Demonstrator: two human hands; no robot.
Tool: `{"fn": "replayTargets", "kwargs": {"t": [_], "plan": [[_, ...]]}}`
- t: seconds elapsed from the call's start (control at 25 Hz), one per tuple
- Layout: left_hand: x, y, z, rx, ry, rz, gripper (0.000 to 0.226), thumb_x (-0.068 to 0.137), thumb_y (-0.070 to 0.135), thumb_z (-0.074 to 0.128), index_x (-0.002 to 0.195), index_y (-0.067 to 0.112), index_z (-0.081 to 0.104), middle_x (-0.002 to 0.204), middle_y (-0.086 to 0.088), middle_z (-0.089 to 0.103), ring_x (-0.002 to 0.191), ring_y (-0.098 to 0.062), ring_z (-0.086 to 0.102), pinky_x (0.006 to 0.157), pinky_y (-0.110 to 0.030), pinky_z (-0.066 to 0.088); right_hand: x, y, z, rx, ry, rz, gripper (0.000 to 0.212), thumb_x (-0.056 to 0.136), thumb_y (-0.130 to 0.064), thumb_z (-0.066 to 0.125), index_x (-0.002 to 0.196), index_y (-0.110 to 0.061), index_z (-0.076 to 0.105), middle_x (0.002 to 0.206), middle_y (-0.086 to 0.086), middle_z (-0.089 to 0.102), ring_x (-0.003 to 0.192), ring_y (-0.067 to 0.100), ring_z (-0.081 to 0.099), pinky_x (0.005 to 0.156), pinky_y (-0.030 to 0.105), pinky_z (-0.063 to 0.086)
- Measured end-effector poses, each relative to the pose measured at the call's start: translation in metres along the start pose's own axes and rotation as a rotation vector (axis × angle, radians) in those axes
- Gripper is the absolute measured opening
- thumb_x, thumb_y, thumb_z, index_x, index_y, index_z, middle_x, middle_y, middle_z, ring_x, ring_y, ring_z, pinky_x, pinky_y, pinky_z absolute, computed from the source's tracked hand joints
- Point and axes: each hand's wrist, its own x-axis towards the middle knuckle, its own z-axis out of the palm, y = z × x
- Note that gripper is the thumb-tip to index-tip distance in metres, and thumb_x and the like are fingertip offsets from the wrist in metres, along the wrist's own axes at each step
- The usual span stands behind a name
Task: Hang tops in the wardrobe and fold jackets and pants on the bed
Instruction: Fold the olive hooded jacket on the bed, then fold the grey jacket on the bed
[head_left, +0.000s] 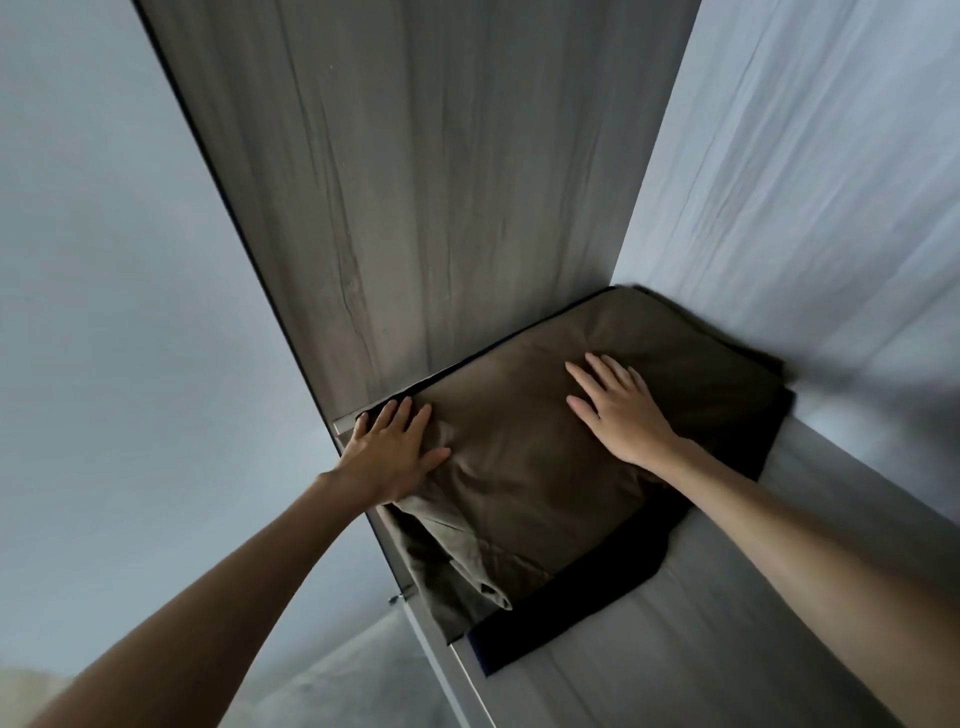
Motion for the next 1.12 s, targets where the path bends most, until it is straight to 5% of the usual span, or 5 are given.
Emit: {"fn": "replayTargets", "kwargs": {"t": [0.2,0.36,0.6,0.84,1.12], "plan": [[0.018,0.000,-0.043,-0.053,0.016,0.076,0.058,0.089,0.064,0.040,0.131,0.027,0.052,0.136,-0.005,0.059,0.121,-0.029,0.057,0.099,-0.044,0.046,-0.053,-0.022,-0.002,0.073,0.220,0.207,0.055,0.099,-0.049,0.045,0.148,-0.022,0.041,0.154,0.009,0.036,0.143,0.029,0.029,0.118,0.042,0.024],[0.047,0.044,-0.064,-0.226,0.132,0.391,0.068,0.095,0.052,0.055,0.151,0.021,0.033,0.154,-0.006,0.040,0.140,-0.027,0.040,0.114,-0.044,0.032,-0.092,-0.041,-0.003,0.288,0.060,0.173,0.049,0.100,-0.032,0.054,0.145,-0.015,0.047,0.150,0.009,0.043,0.141,0.024,0.036,0.115,0.029,0.025],[0.069,0.118,-0.063,-0.003,-0.021,0.720,0.067,0.096,0.052,0.051,0.152,0.020,0.032,0.155,-0.006,0.035,0.137,-0.029,0.040,0.109,-0.043,0.037,-0.173,-0.073,-0.057,0.682,0.161,0.500,0.021,0.099,-0.023,0.057,0.117,-0.018,0.068,0.102,-0.005,0.070,0.088,0.002,0.065,0.080,0.017,0.049],[-0.049,0.196,-0.083,-0.058,-0.298,1.305,0.053,0.098,0.047,0.052,0.144,0.020,0.044,0.131,-0.003,0.063,0.113,-0.019,0.061,0.100,-0.038,0.047,-0.312,-0.165,-0.079,0.603,0.262,0.940,0.011,0.098,-0.020,0.058,0.094,-0.020,0.068,0.069,-0.012,0.063,0.064,-0.008,0.056,0.061,0.008,0.040],[-0.303,0.223,-0.023,0.213,-0.422,1.868,0.043,0.096,0.043,0.058,0.133,0.022,0.053,0.114,0.002,0.067,0.104,-0.018,0.061,0.088,-0.031,0.045,-0.520,-0.370,-0.040,0.513,0.500,1.570,0.014,0.099,-0.025,0.054,0.098,-0.020,0.067,0.068,-0.017,0.058,0.063,-0.003,0.053,0.061,0.013,0.037]]}}
